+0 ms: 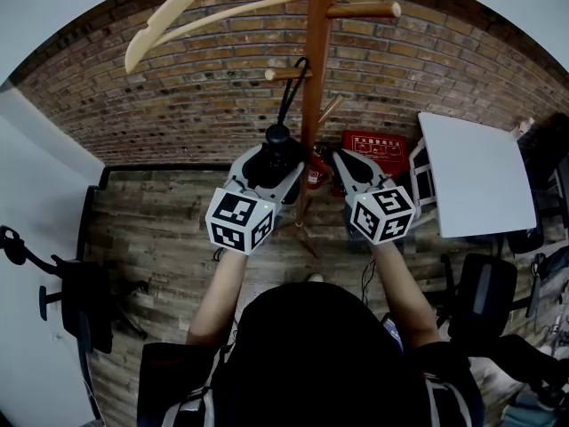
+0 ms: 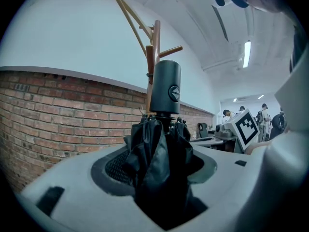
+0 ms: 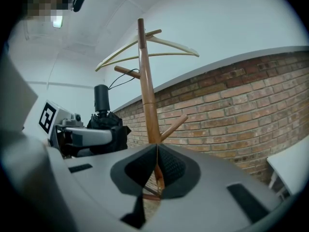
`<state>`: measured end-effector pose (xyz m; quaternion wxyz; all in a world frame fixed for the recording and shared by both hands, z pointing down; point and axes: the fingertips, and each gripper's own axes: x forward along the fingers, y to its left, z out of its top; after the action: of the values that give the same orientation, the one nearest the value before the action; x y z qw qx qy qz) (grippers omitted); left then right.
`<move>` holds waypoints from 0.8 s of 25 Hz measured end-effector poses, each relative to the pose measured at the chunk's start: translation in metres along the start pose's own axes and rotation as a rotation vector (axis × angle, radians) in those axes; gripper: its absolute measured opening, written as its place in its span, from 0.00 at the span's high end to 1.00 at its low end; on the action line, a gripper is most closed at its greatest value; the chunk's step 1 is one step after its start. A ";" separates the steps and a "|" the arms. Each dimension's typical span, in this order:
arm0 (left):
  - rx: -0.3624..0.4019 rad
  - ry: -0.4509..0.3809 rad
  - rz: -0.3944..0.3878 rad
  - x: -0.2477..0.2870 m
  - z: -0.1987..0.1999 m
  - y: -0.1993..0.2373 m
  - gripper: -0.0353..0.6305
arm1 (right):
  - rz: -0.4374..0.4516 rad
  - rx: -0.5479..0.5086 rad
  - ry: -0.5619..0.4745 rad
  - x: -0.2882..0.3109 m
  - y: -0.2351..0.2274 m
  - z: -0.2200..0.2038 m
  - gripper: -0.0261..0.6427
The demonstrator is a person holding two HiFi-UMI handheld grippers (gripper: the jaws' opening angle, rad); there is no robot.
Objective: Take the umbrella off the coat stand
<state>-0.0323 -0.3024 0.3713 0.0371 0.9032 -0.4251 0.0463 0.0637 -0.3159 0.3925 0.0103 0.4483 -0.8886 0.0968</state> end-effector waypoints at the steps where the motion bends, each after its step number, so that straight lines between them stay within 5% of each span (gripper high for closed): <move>1: 0.000 -0.003 -0.001 -0.002 0.001 -0.001 0.52 | 0.000 0.000 -0.001 -0.001 0.001 0.000 0.92; 20: 0.023 -0.041 -0.005 -0.023 0.022 -0.002 0.52 | -0.002 -0.038 -0.044 -0.006 0.022 0.023 0.92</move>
<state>-0.0445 -0.2860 0.3470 0.0183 0.9054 -0.4230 0.0325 0.0516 -0.3028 0.3661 -0.0005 0.4509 -0.8898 0.0702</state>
